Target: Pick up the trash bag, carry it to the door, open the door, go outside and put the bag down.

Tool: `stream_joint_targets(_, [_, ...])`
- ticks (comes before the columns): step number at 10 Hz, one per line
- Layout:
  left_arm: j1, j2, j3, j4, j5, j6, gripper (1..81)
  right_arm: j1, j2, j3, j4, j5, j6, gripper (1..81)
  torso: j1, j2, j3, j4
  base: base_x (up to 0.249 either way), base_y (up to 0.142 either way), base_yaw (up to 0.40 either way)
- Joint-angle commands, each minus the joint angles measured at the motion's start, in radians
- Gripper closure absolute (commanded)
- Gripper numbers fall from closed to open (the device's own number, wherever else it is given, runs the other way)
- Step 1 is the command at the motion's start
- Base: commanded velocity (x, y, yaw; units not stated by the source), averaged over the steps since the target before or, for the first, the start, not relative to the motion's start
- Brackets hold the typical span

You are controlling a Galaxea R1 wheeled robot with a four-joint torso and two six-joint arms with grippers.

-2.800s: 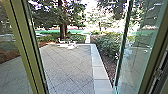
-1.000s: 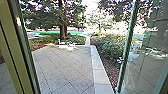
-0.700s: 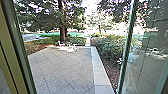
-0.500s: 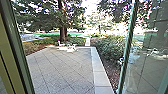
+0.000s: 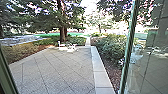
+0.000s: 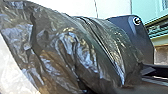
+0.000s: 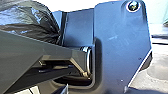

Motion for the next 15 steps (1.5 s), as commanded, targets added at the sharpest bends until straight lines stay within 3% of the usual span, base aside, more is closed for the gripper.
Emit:
stream_joint_targets(1, [-0.076,-0.003,0.002,0.007,0.042,0.006,81.1,0.051,0.023,0.016,-0.009,-0.076,-0.010,1.0,0.000,0.000,0.000,0.000,0.108,0.000,0.000])
stream_joint_targets(15, [-0.076,-0.003,0.000,0.009,0.042,0.006,81.1,0.056,0.023,0.016,-0.008,-0.076,-0.009,1.0,0.000,0.001,-0.001,0.000,0.109,0.000,0.000])
